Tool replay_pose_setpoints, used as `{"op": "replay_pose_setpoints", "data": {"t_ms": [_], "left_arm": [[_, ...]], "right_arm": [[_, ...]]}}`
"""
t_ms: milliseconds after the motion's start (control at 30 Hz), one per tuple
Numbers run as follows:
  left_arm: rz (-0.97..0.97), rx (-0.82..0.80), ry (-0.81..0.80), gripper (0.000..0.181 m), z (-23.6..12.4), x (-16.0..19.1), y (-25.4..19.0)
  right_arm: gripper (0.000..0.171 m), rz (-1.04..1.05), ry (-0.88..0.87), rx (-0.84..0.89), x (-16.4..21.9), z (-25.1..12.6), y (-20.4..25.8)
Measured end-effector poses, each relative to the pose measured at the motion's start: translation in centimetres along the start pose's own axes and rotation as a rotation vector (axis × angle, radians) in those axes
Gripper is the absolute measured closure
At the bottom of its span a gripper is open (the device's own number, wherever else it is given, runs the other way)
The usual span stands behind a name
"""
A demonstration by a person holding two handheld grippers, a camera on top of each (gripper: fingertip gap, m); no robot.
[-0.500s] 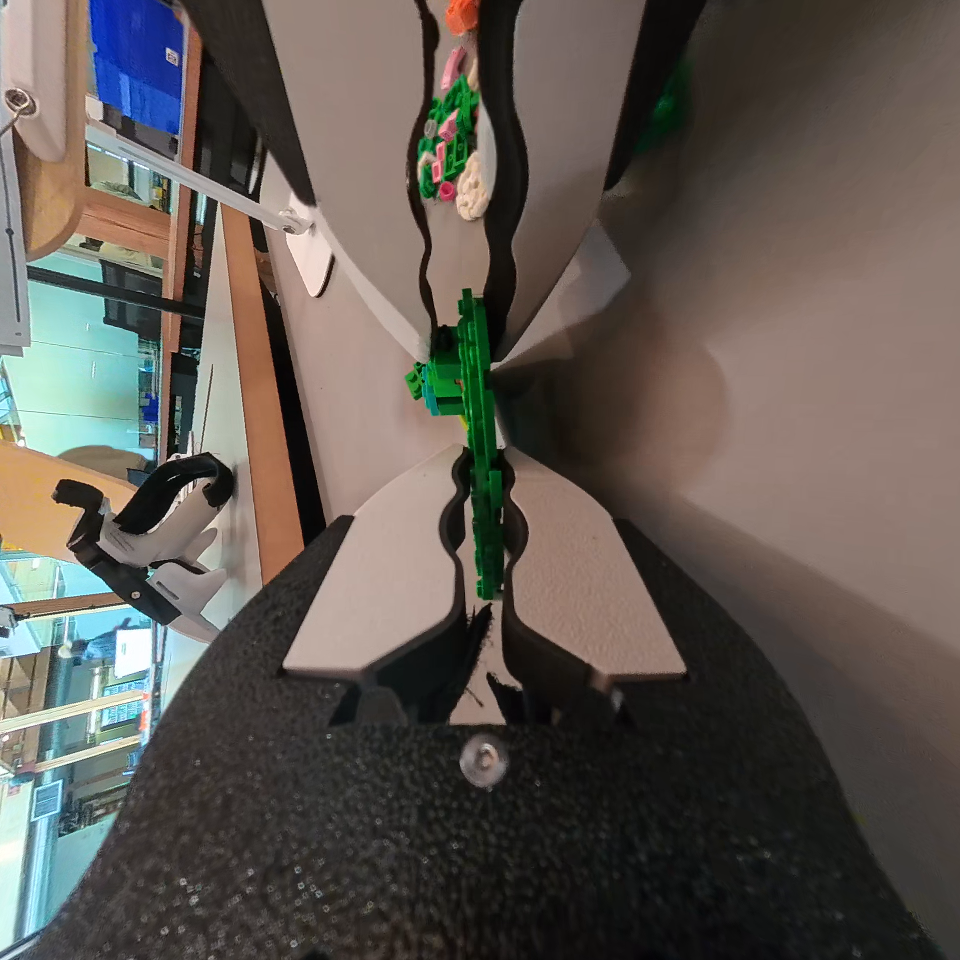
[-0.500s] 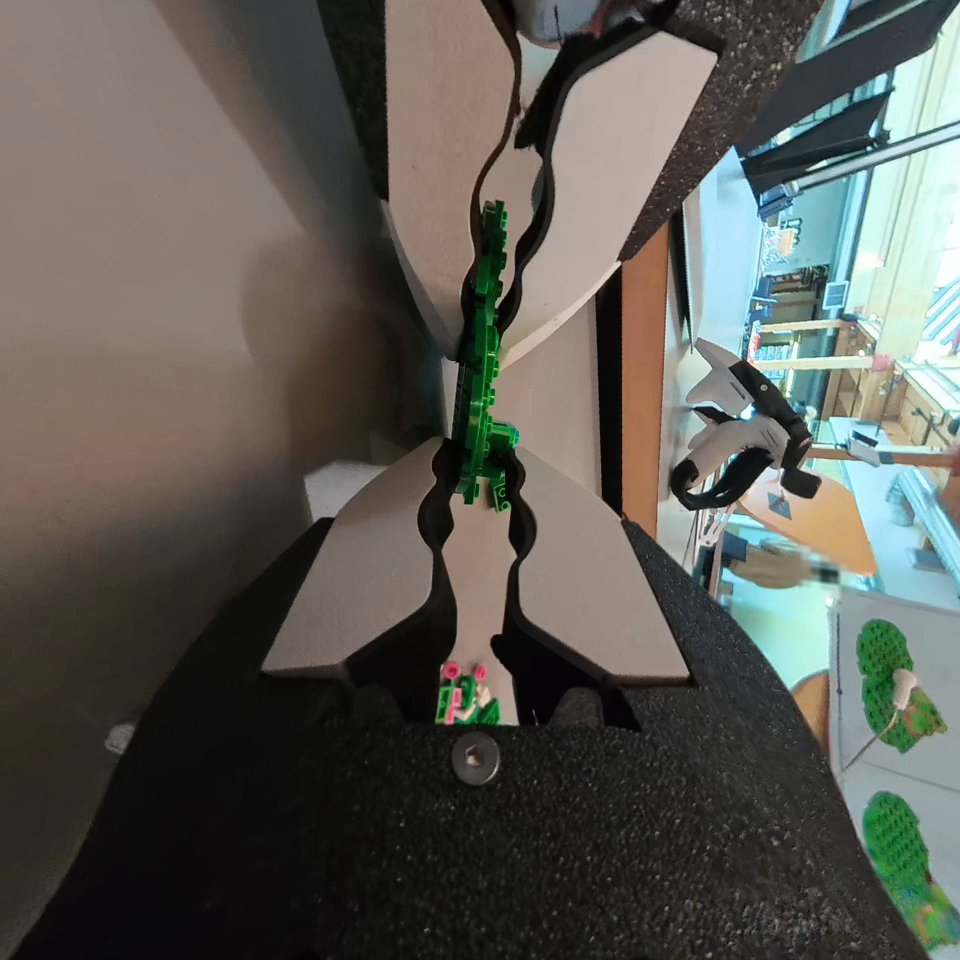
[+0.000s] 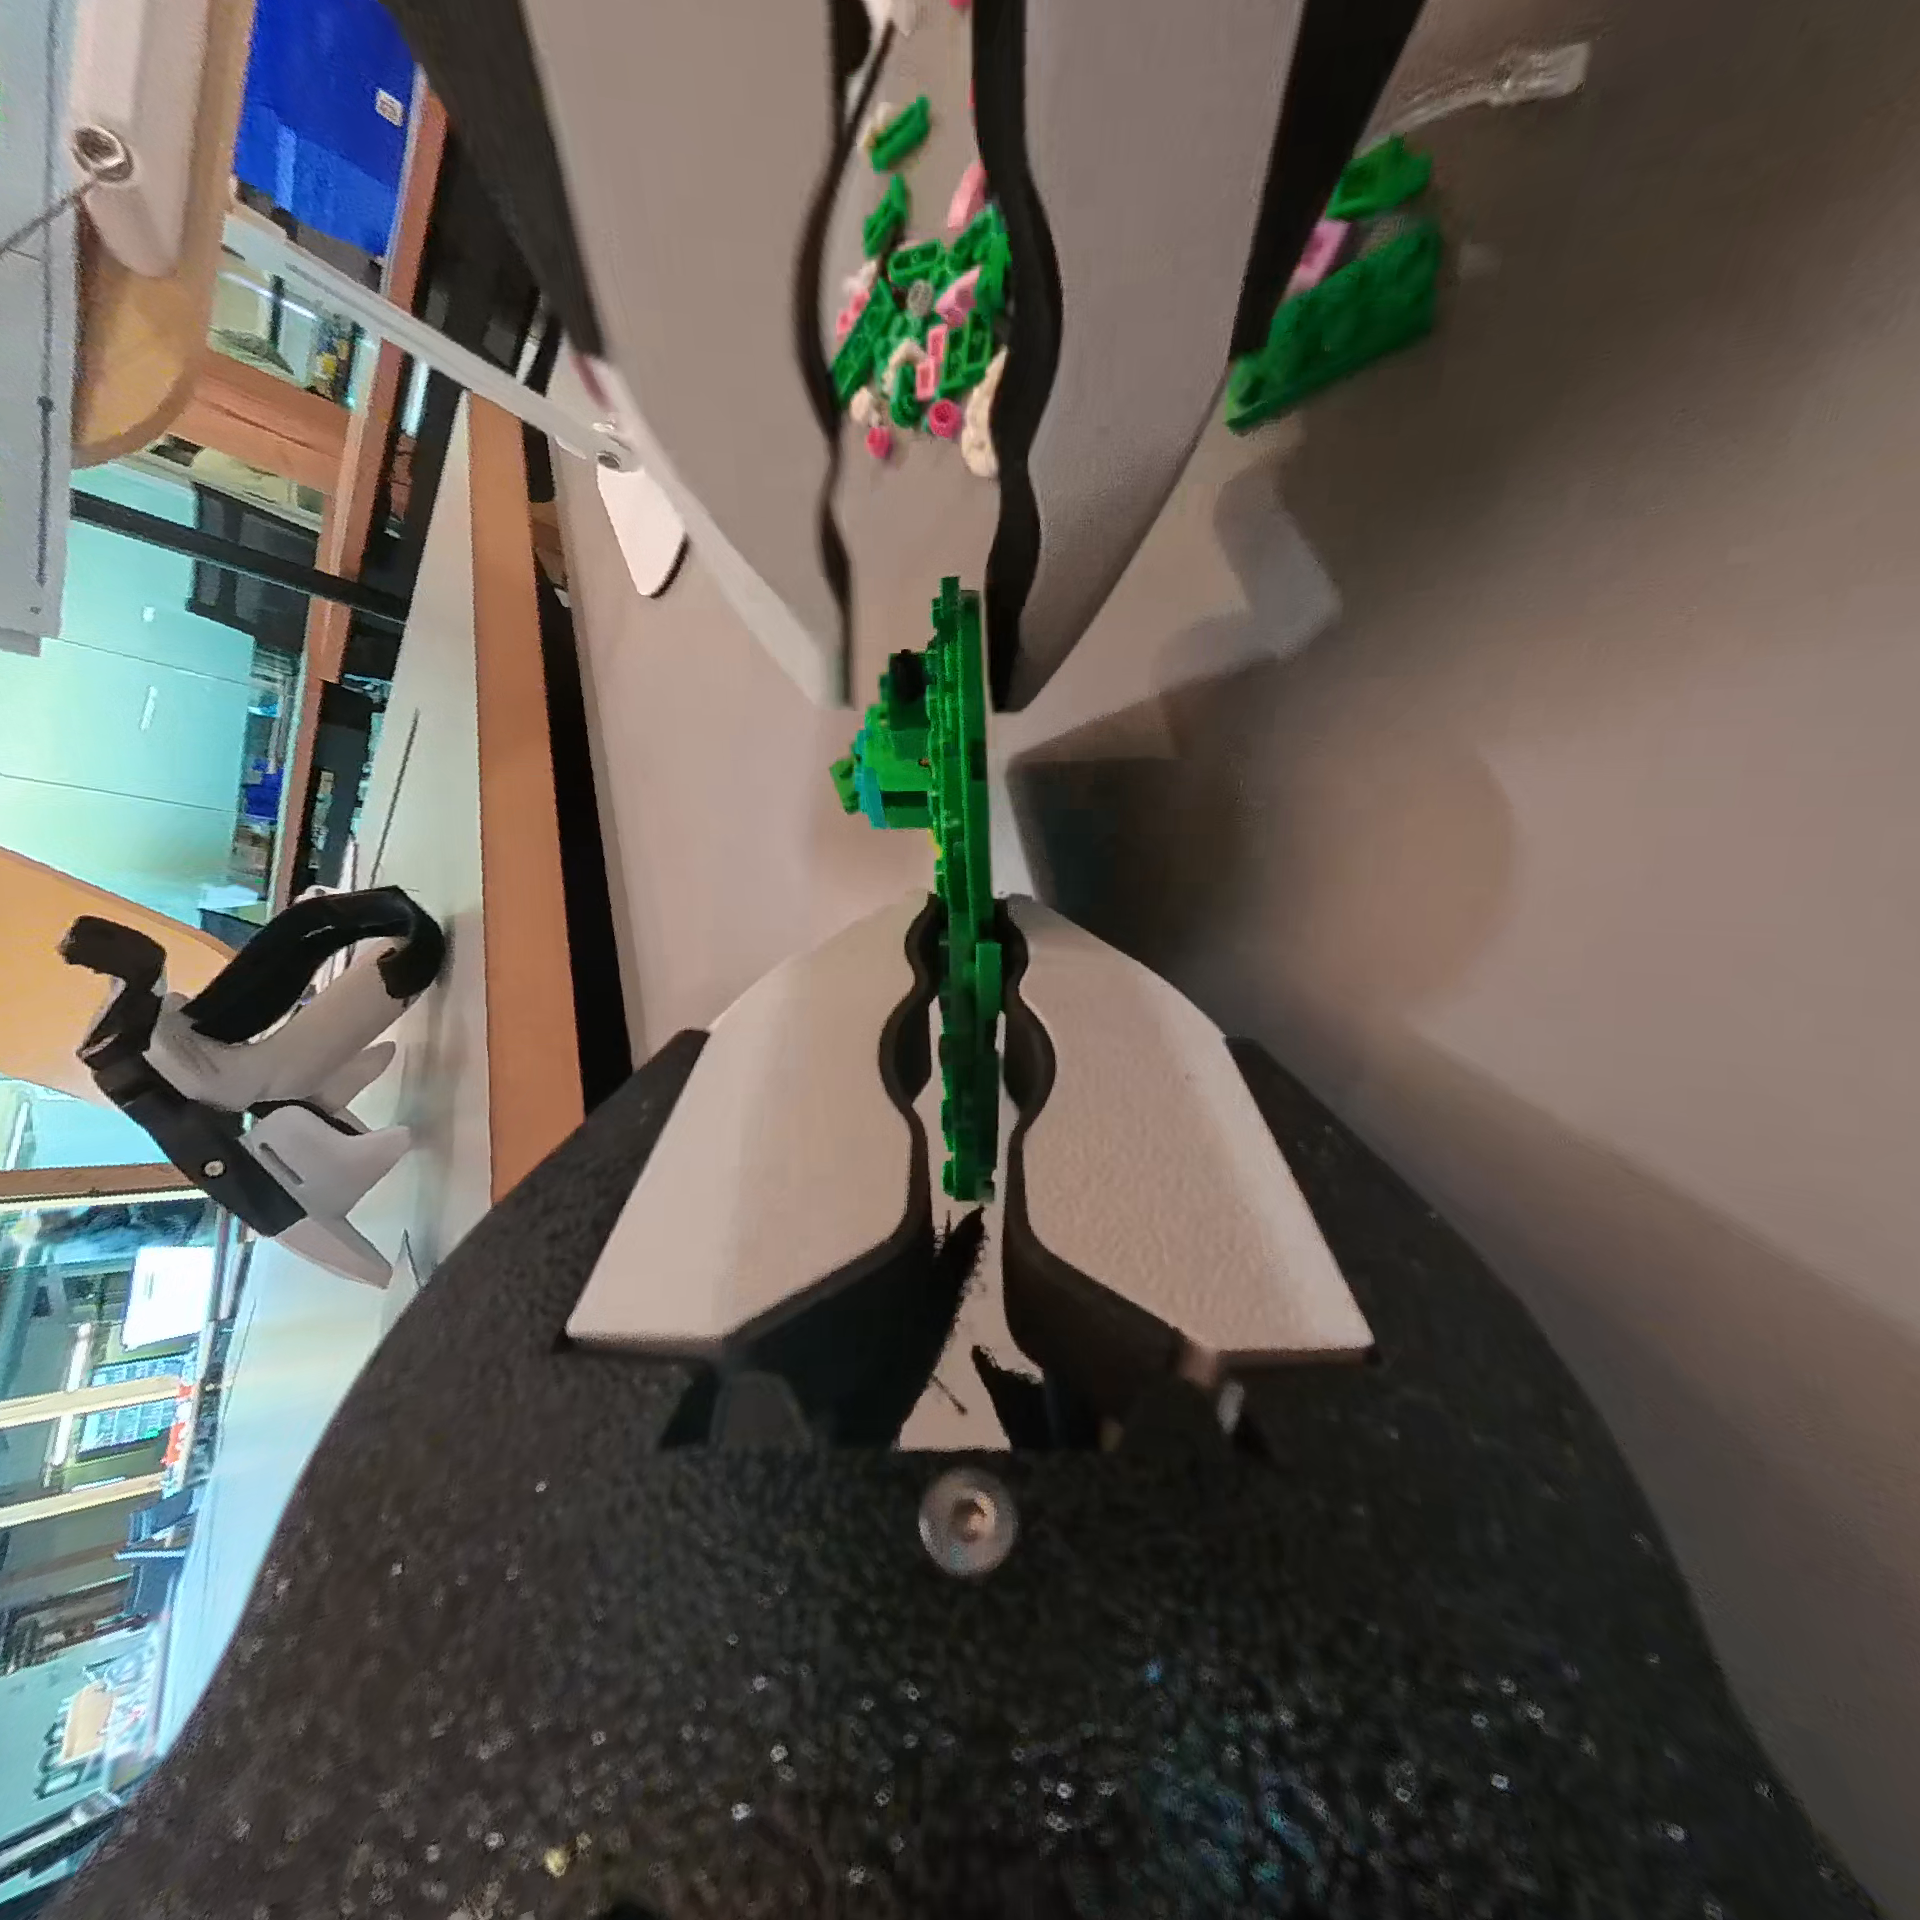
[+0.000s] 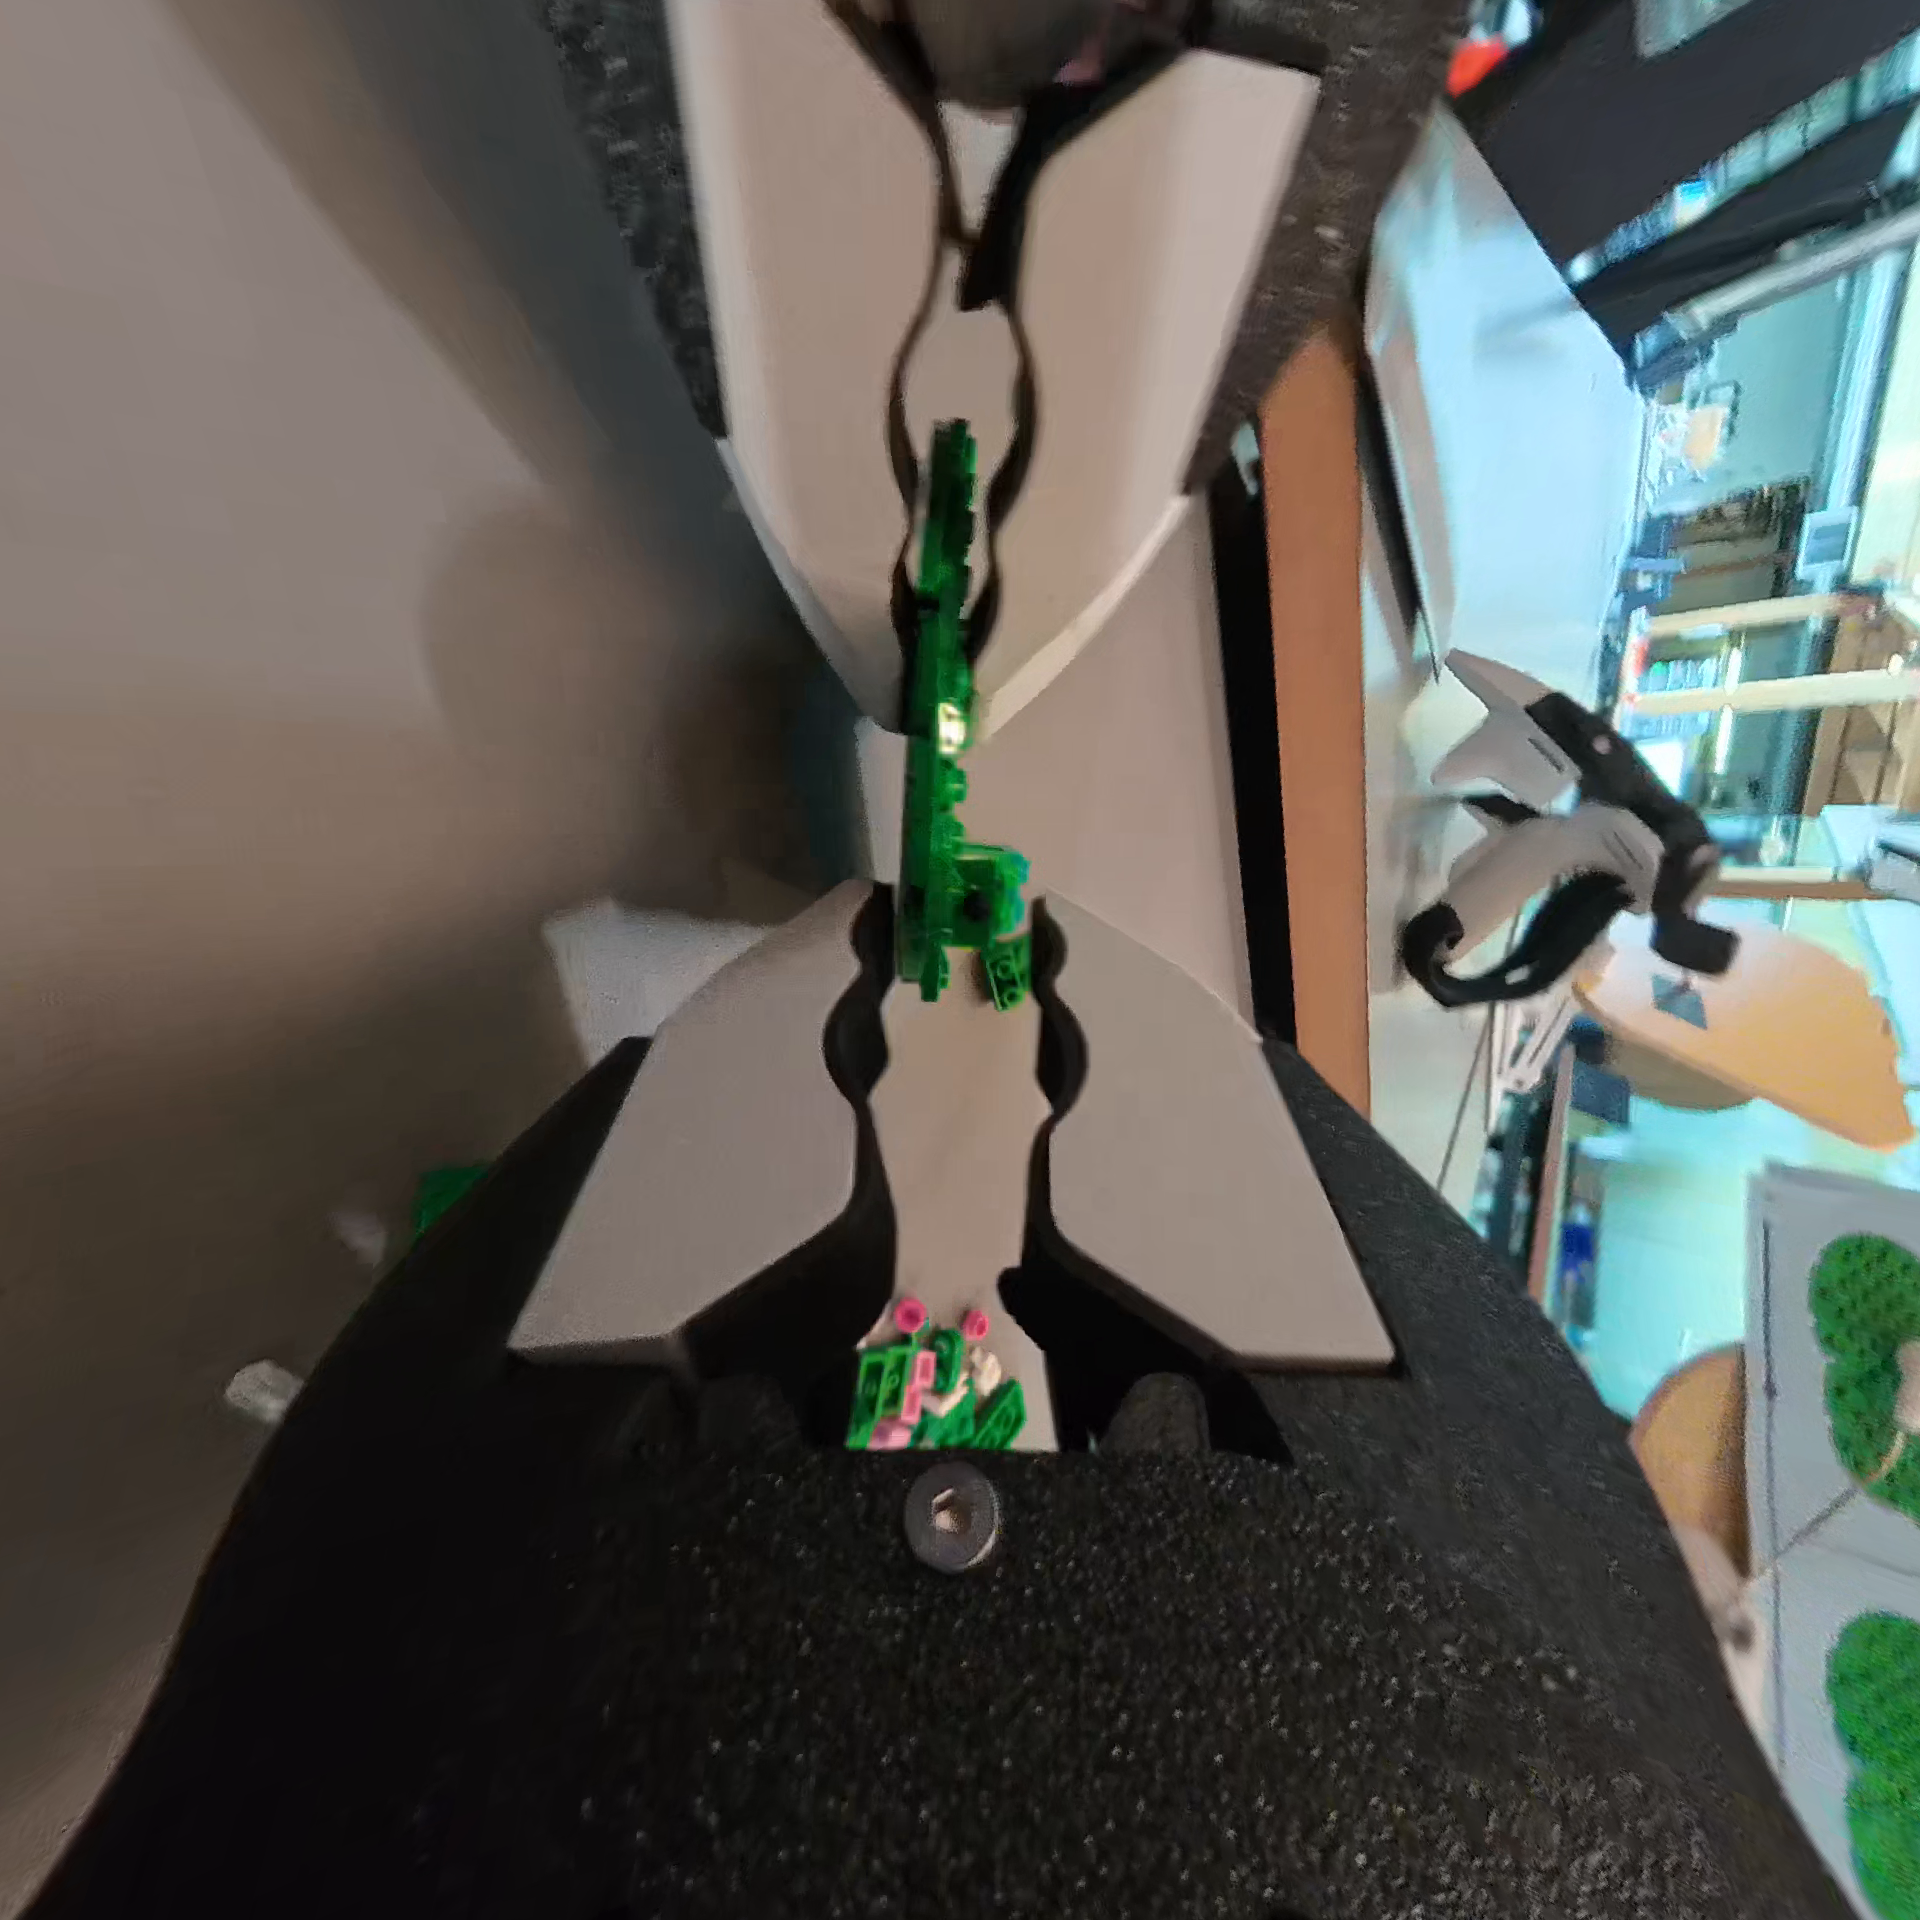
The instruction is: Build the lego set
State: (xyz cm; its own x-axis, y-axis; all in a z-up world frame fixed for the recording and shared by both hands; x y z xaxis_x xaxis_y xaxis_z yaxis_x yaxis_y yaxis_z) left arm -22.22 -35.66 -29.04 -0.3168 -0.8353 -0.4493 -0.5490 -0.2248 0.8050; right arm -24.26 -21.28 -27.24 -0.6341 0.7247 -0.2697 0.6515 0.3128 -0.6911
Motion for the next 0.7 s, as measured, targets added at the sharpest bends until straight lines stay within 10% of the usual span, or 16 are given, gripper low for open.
{"op": "replay_pose_setpoints", "data": {"t_ms": [333,700], "left_arm": [[0.046,-0.168,-0.098,0.173,-0.5,-1.9,0.7],[0.207,-0.483,-0.367,0.174,3.7,-10.2,2.2]], "right_arm": [[0.125,0.313,0.026,0.17,1.1,-9.3,1.5],[0.131,0.747,-0.169,0.812,2.3,-16.2,9.9]]}}
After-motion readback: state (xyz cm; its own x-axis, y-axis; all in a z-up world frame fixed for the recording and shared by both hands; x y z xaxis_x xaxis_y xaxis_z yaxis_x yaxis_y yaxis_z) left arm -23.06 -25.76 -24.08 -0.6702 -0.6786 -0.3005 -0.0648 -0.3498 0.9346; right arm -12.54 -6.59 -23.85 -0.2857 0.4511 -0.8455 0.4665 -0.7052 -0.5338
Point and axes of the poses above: each gripper's, where its closed fingertips meet, z out along the fingers, x out of its underside, y = z × x across the jaws, the point moved 10 cm from there along -z, back along the fingers, and after that the axes turned 8 degrees about -x, right-handed, at the moved point
